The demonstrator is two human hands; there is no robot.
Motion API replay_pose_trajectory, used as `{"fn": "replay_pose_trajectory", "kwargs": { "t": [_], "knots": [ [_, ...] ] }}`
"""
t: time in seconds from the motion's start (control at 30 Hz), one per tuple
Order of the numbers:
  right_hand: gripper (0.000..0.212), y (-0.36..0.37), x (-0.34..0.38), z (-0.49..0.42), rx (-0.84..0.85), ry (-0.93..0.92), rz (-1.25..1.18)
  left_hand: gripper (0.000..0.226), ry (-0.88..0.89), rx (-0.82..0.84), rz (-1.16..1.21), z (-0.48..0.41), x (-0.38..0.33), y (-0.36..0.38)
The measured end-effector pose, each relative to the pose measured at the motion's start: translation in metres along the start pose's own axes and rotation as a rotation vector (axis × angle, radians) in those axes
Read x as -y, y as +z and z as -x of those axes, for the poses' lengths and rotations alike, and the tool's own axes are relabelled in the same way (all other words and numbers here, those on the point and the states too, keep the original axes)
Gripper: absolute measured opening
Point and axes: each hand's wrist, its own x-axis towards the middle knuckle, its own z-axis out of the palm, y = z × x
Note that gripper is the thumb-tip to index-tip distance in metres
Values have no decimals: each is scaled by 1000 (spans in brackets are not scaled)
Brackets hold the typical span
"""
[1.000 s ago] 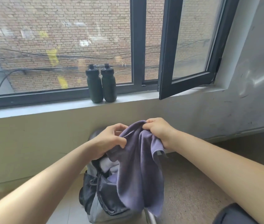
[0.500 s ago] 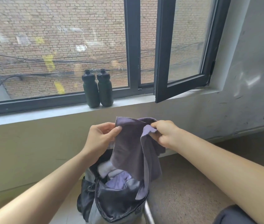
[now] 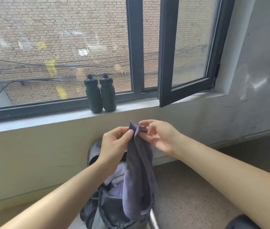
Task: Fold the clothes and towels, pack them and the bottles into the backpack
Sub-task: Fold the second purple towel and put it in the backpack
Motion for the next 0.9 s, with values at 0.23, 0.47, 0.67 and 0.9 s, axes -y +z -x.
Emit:
{"fn": "replay_pose_trajectory", "kwargs": {
  "t": [0.23, 0.47, 0.67, 0.9],
  "knots": [
    [15, -1, -14, 1, 87, -386, 550, 15, -13, 13, 29, -3, 2, -5],
    [10, -3, -8, -1, 54, -457, 716, 15, 60, 86, -61, -3, 2, -11],
    [14, -7, -7, -3, 22, -507, 875, 16, 156, 165, -117, 1, 2, -10],
    [15, -9, -4, -2, 26, -500, 920, 14, 220, 111, -87, 1, -1, -8]
  ]
}}
